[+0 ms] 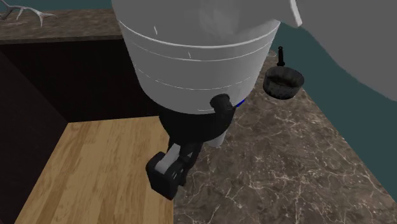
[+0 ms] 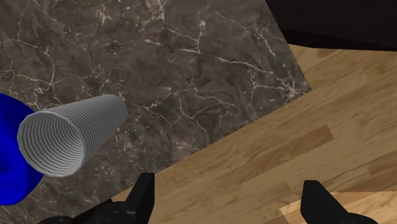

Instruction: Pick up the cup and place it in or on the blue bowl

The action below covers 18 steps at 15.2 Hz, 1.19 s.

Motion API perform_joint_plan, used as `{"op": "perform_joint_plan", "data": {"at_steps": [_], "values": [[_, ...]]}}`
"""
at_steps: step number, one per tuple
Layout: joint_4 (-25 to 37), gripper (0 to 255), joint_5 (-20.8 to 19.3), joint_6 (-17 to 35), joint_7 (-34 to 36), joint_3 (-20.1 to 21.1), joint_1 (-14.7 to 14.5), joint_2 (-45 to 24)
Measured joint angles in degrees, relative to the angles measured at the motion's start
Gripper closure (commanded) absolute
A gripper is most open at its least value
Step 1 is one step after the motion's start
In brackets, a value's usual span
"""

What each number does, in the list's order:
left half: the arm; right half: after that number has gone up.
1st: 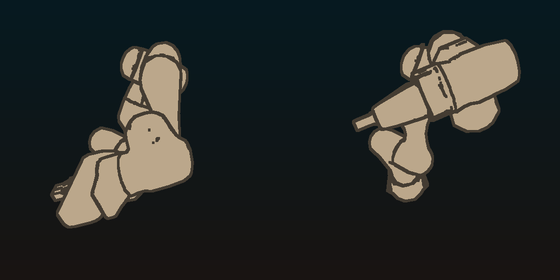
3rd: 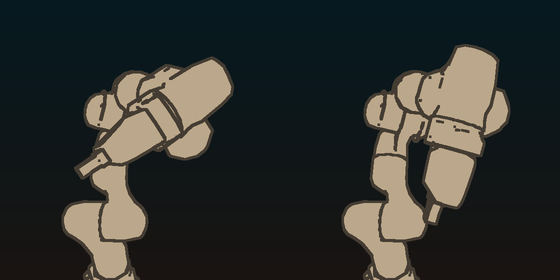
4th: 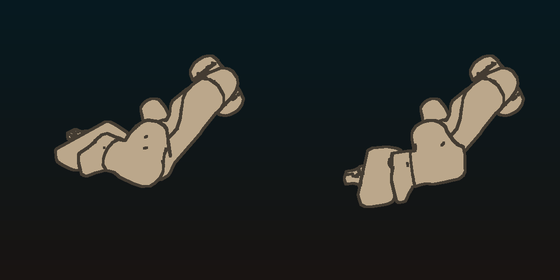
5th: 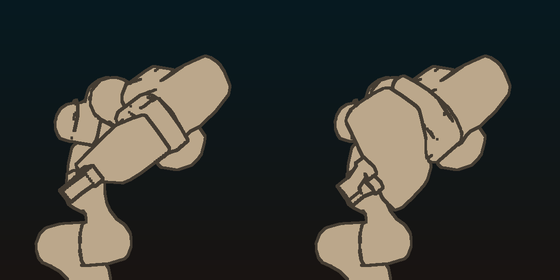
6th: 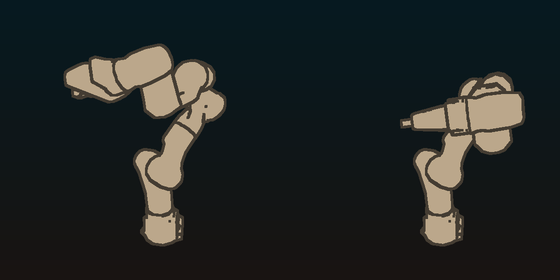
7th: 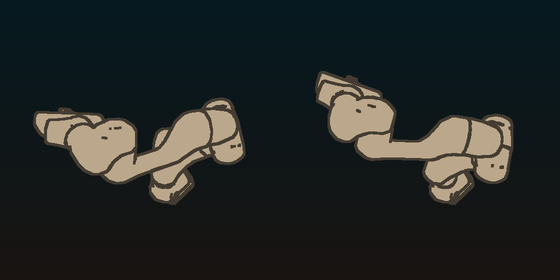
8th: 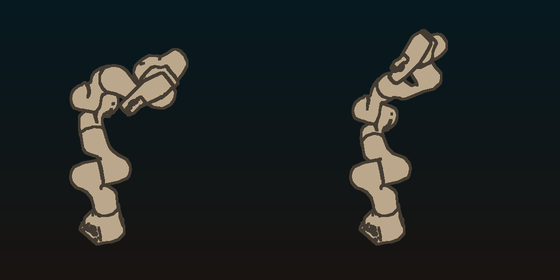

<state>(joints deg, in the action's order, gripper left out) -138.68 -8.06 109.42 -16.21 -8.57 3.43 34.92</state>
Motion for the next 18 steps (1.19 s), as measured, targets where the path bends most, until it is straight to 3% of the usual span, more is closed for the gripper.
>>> {"op": "perform_joint_plan", "data": {"at_steps": [7,13,18], "values": [[1.76,0,-1.79,8.54,-7.49,-7.0,1.93,-10.3],[5.63,0,-0.43,15.67,-14.93,-12.83,2.9,-21.49],[5.99,0,0.71,19.22,-17.1,-14.26,3.1,-25.55]]}}
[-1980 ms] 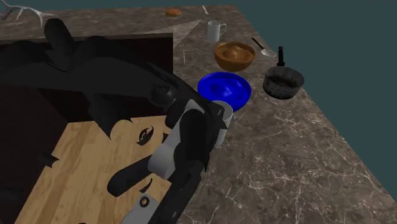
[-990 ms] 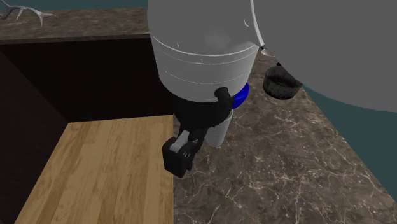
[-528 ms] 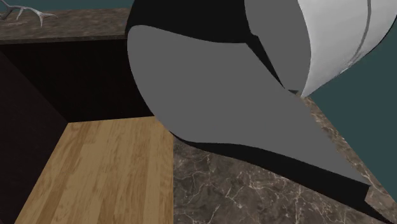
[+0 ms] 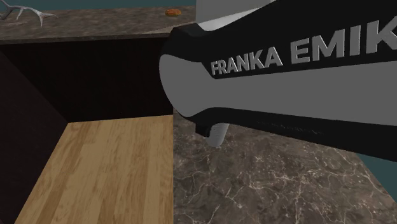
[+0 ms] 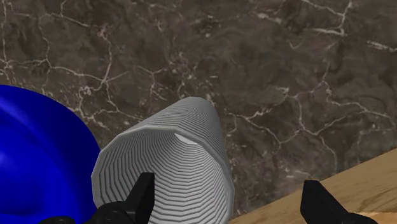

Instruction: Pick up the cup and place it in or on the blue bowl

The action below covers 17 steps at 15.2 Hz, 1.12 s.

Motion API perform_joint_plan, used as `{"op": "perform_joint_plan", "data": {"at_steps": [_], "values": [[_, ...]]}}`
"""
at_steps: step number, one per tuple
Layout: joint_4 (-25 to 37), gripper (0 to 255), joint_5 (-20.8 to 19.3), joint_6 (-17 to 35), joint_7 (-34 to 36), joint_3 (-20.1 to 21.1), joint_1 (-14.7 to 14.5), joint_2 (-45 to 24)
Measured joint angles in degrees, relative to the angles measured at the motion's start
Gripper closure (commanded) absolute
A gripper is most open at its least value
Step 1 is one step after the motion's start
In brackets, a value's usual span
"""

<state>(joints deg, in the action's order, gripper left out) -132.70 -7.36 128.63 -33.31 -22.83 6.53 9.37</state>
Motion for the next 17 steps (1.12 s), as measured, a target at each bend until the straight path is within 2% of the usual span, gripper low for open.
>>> {"op": "perform_joint_plan", "data": {"at_steps": [4,10,11,17], "values": [[-1.35,0,0.58,3.12,-0.48,-0.37,-0.02,-1.82],[-1.53,0,0.77,3.79,-0.63,-0.45,-0.03,-2.33],[-1.53,255,0.77,3.8,-0.64,-0.46,-0.03,-2.33],[-1.52,255,0.78,3.8,-0.64,-0.44,-0.04,-2.32]]}}
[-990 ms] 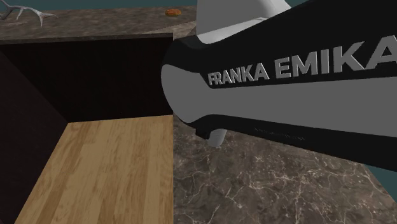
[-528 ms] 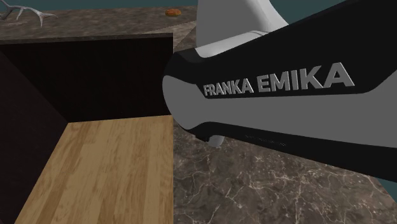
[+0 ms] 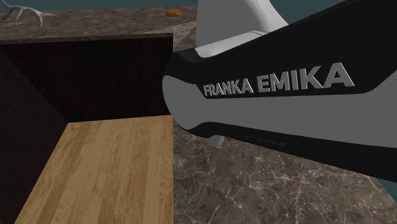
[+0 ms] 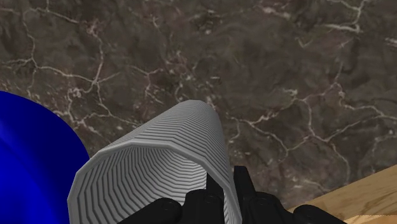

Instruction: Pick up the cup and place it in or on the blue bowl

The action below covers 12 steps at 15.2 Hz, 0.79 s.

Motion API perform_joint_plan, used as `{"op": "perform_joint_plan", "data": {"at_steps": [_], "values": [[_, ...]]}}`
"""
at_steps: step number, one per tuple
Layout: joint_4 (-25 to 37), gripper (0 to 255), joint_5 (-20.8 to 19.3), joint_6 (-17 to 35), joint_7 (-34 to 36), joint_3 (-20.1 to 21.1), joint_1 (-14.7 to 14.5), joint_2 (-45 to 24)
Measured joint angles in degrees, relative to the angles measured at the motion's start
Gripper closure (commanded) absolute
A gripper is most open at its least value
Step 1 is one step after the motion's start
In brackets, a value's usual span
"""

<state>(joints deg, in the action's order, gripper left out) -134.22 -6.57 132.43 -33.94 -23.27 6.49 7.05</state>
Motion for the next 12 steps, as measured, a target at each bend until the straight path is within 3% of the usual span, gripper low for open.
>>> {"op": "perform_joint_plan", "data": {"at_steps": [5,12], "values": [[0.22,255,-0.07,-0.4,0.02,0.01,0.02,0.18],[2.82,255,-0.87,-5.57,0.66,0.55,0.01,2.88]]}}
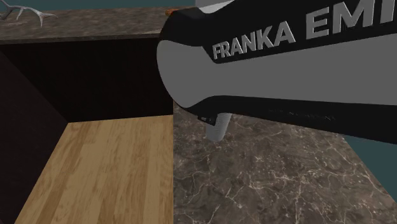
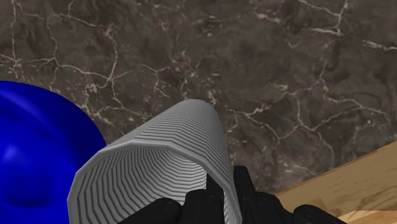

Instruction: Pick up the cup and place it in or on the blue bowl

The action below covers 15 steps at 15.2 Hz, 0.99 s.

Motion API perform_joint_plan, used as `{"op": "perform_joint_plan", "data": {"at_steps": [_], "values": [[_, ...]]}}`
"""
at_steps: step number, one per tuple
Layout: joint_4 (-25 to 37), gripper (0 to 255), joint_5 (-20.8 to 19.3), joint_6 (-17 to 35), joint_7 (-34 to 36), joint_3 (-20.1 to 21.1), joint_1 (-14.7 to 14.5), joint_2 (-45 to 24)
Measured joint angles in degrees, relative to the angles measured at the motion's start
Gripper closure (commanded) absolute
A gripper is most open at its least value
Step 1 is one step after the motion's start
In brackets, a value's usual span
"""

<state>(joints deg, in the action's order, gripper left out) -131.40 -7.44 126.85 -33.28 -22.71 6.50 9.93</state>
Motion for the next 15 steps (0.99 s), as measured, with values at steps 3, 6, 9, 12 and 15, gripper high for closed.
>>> {"op": "perform_joint_plan", "data": {"at_steps": [3,6,9,12,15], "values": [[1.55,255,-0.21,-2.46,-0.01,0.15,0.04,0.96],[3.06,255,-0.32,-4.65,0.03,0.33,0.03,1.7],[4.9,255,-0.4,-7.18,0.16,0.61,-0.06,2.39],[6.31,255,-0.57,-9.44,0.22,0.83,-0.05,3.27],[8.27,255,-0.55,-11.76,0.1,0.95,-0.07,3.65]]}}
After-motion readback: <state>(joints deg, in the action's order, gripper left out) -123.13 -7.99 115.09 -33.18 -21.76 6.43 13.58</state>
